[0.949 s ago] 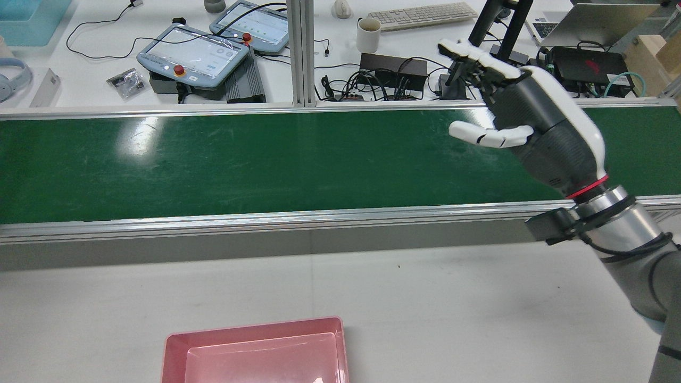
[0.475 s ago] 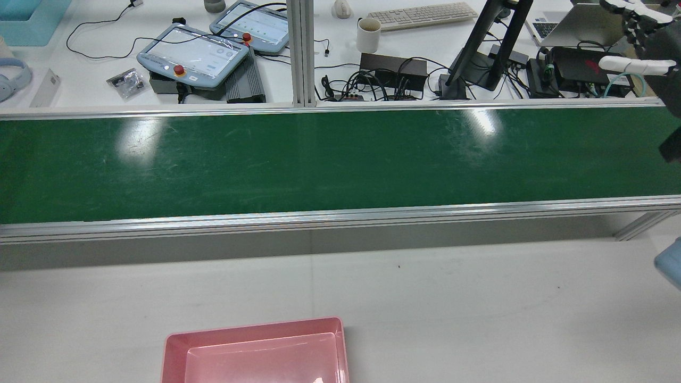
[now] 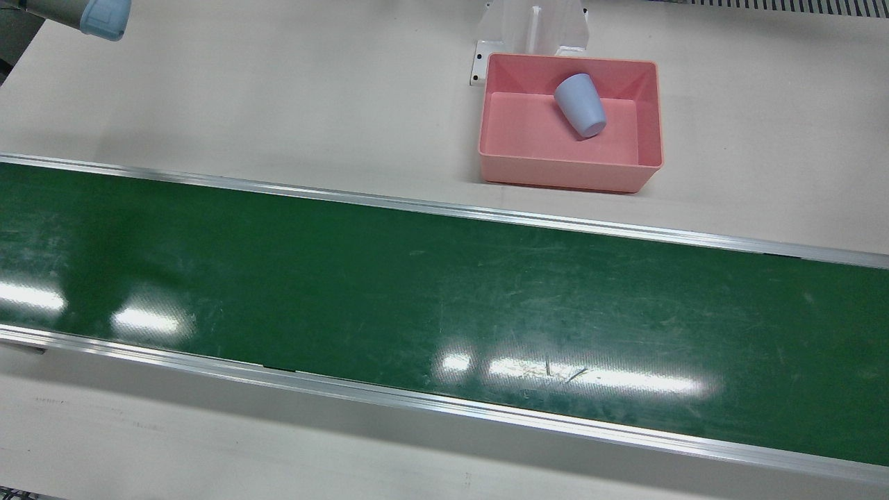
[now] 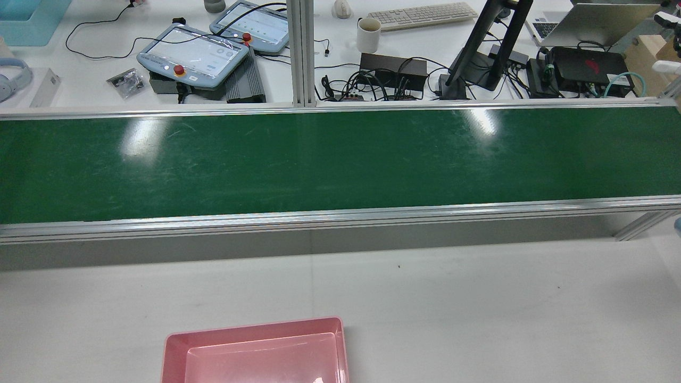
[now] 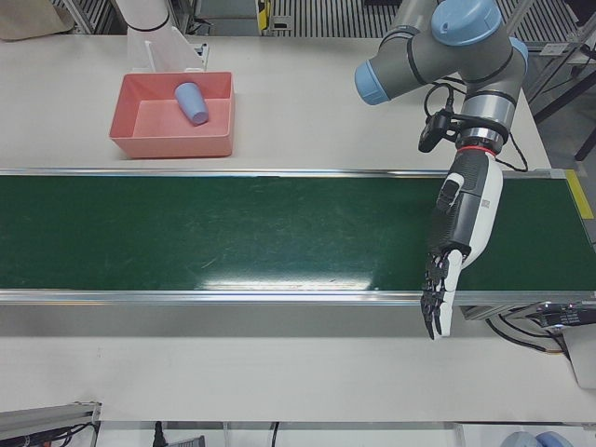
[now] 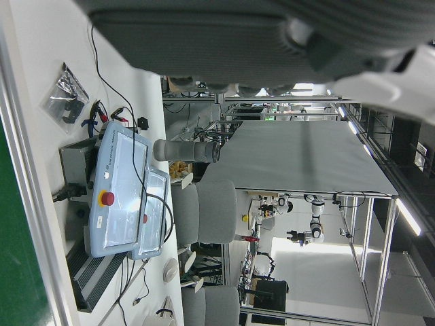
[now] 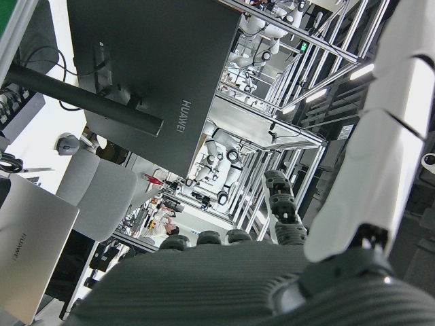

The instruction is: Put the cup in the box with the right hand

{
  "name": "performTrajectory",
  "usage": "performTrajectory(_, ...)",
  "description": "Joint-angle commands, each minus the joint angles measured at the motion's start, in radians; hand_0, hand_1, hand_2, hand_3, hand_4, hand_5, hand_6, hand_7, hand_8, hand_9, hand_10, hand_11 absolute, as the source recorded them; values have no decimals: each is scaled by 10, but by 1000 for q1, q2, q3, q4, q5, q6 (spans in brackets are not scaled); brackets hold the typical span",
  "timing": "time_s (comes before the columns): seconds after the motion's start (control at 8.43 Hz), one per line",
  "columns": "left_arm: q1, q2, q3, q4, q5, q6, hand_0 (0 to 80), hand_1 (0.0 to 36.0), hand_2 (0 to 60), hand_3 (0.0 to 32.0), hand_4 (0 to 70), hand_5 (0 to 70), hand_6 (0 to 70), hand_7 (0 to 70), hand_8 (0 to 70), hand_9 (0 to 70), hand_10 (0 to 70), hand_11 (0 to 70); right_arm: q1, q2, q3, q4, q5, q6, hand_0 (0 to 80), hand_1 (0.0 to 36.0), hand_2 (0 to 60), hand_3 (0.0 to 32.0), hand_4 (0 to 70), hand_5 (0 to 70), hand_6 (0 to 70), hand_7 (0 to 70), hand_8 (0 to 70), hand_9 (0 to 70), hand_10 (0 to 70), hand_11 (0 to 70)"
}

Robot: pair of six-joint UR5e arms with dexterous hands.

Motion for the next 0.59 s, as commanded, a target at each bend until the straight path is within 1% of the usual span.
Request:
performTrajectory(0.0,0,0,1,0,0,0,0,0,0,0,0,0,0,0,0,0,0,0,6,-1,-50,3,-48,51,470,176,122,0,0,42,3,0,0,0,0,0)
performTrajectory(0.12,0,0,1,0,0,0,0,0,0,0,0,0,0,0,0,0,0,0,6,1,-38,3,-53,62,475,200,162,0,0,47,9,0,0,0,0,0)
performTrajectory(0.24,0,0,0,0,0,0,0,0,0,0,0,0,0,0,0,0,0,0,6,1,-35,5,-78,83,475,205,185,8,0,45,10,17,0,7,0,0)
performTrajectory(0.36,0,0,1,0,0,0,0,0,0,0,0,0,0,0,0,0,0,0,9,1,-32,5,-92,86,476,191,143,8,0,45,7,3,0,5,0,0)
performTrajectory(0.47,0,0,1,0,0,0,0,0,0,0,0,0,0,0,0,0,0,0,9,-1,-33,5,-99,86,477,191,137,36,0,45,5,8,0,4,0,0)
